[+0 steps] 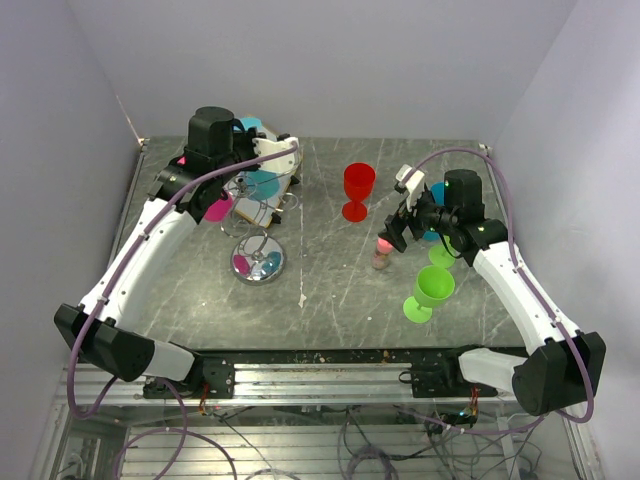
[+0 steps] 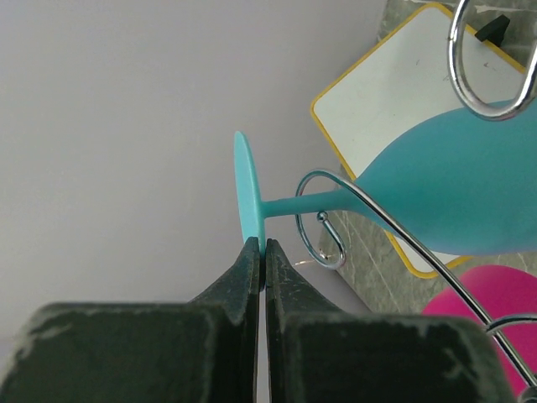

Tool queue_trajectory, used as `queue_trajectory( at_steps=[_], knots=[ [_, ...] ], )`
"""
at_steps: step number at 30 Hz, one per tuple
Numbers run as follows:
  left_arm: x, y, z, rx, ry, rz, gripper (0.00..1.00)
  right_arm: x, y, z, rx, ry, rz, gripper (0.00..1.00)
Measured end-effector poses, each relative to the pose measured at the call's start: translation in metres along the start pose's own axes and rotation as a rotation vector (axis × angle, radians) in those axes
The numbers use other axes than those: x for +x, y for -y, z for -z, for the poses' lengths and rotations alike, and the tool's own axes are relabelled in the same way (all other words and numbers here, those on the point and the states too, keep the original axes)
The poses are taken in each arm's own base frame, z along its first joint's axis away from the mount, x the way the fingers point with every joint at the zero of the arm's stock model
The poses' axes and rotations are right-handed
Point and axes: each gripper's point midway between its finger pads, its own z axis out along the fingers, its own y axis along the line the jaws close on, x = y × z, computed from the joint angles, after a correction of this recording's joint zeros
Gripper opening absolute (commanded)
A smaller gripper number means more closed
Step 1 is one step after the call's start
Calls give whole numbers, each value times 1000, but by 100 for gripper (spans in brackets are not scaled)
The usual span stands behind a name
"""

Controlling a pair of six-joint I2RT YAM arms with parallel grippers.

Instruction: Place the wine glass upside down on the wine glass rack

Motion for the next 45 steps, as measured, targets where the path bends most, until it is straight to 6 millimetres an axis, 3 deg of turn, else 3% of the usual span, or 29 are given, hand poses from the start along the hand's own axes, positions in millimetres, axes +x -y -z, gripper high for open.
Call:
queue_trajectory(
  at_steps=[14,34,45],
  knots=[
    [13,8,3,-8,-58,6,7,0,0,0,0,1,0,96],
    [12,20,6,36,-51,78,8,0,0,0,0,0,3,97],
    [12,22,7,44,-50,87,13,0,0,0,1,0,4,97]
  ],
)
